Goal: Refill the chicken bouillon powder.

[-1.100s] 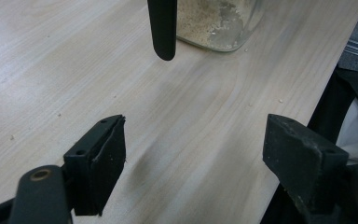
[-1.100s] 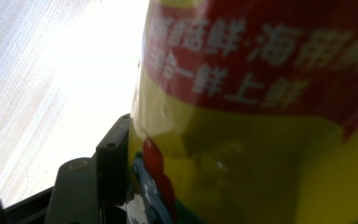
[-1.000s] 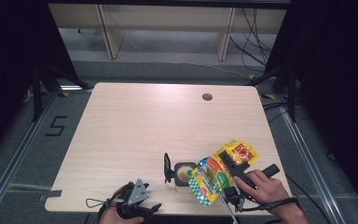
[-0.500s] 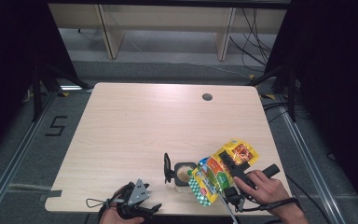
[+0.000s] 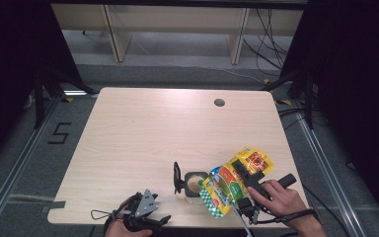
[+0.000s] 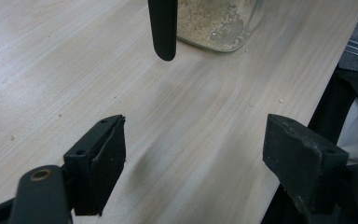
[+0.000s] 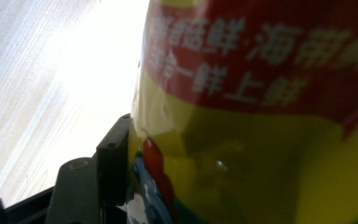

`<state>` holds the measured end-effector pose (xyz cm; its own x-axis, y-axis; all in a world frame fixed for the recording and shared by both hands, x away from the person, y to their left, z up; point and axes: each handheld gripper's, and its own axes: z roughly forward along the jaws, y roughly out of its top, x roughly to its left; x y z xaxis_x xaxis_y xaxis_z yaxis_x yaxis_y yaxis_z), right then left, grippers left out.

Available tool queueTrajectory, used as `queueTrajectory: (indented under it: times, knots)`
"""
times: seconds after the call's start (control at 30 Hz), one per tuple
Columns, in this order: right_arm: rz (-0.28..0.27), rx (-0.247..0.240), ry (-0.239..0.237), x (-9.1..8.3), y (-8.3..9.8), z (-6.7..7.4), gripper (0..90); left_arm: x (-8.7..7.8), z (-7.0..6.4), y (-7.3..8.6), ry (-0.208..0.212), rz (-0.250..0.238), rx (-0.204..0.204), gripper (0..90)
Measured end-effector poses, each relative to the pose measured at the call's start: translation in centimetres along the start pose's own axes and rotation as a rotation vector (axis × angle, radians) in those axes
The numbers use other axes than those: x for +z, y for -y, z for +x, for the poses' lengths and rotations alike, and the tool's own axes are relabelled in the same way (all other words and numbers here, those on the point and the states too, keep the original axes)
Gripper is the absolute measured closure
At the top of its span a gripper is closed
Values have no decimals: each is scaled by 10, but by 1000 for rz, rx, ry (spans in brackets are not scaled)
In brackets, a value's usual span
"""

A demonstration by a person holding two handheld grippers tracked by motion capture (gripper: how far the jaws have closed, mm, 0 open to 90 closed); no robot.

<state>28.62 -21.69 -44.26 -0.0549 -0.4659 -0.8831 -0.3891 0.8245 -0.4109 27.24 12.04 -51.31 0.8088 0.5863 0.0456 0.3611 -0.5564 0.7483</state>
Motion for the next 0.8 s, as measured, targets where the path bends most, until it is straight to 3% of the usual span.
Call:
queueTrajectory:
  times: [0.8]
  knots:
    - [1,-12,-14,-1,-1,-1,362,1,0,0,4,-3,3,212]
